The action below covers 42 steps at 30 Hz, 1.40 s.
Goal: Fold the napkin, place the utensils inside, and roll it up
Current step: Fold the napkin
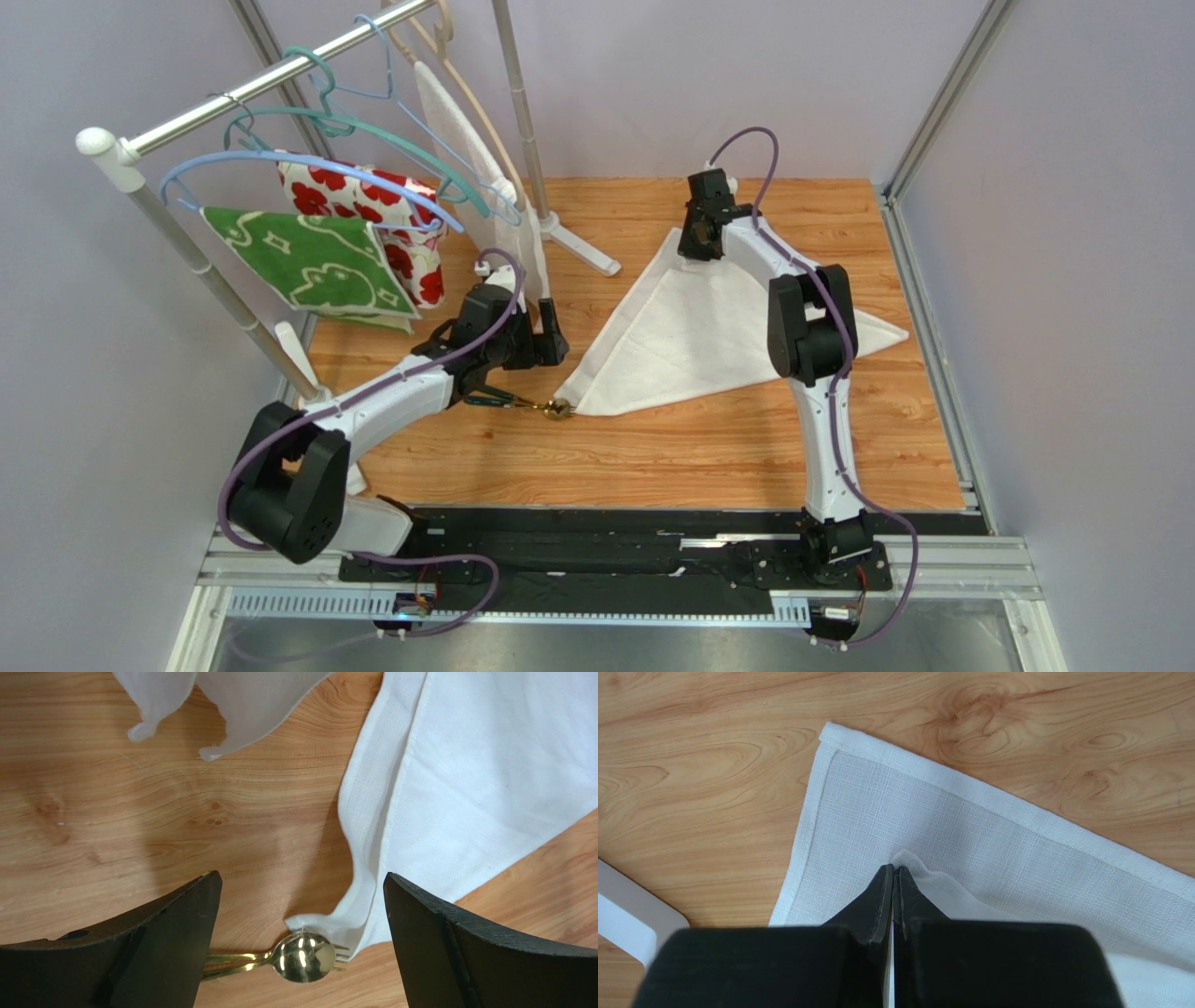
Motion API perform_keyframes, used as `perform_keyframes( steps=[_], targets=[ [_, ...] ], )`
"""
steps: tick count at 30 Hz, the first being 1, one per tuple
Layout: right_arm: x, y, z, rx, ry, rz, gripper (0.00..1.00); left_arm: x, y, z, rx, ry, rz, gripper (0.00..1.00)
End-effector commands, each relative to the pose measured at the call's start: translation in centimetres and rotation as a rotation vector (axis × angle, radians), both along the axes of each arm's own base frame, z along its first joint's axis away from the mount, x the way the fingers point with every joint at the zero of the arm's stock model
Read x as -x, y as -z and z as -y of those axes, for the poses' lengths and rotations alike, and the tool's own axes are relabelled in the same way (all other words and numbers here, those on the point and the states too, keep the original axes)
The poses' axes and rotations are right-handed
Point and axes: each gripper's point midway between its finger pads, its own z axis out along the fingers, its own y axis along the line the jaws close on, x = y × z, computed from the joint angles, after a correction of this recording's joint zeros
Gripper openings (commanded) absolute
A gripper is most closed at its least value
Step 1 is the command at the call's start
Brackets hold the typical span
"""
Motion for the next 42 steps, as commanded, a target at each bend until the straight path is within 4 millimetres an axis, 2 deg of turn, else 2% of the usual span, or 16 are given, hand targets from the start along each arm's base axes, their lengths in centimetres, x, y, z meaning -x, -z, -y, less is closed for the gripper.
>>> perform_keyframes(
  steps=[1, 7, 14, 20, 26, 32, 39, 42],
  targets=[
    [-0.9, -2.5, -0.5, -0.032, 0.006, 0.066, 0.0, -2.1, -0.7, 2.7, 0.154, 0.011, 0.089, 0.95],
    [-1.3, -2.9, -0.4, -0.033, 0.016, 0.079, 0.0, -1.2, 2.4, 3.1, 0.182, 0.0, 0.034, 0.94],
    [-1.8, -3.8, 0.5, -0.037, 0.044, 0.096, 0.0, 1.9, 6.0, 1.8, 0.191, -0.038, -0.058, 0.94],
    [-1.7, -4.5, 2.0, -0.013, 0.076, 0.098, 0.0, 4.4, 7.5, 0.4, 0.191, -0.067, -0.098, 0.93],
    [-1.6, -5.2, 3.8, 0.02, 0.104, 0.108, 0.0, 6.7, 7.2, -1.4, 0.163, -0.079, -0.098, 0.94],
    [-1.7, -5.9, 3.9, 0.016, 0.1, 0.117, 0.0, 8.2, 6.2, -2.8, 0.151, -0.099, -0.079, 0.93],
    [-1.6, -6.7, 2.3, -0.006, 0.063, 0.134, 0.0, 7.6, 3.9, -2.9, 0.144, -0.081, -0.014, 0.94],
    [-1.8, -7.6, 1.9, -0.01, 0.06, 0.153, 0.0, 6.9, 2.2, -2.5, 0.153, -0.077, 0.009, 0.95]
  ],
)
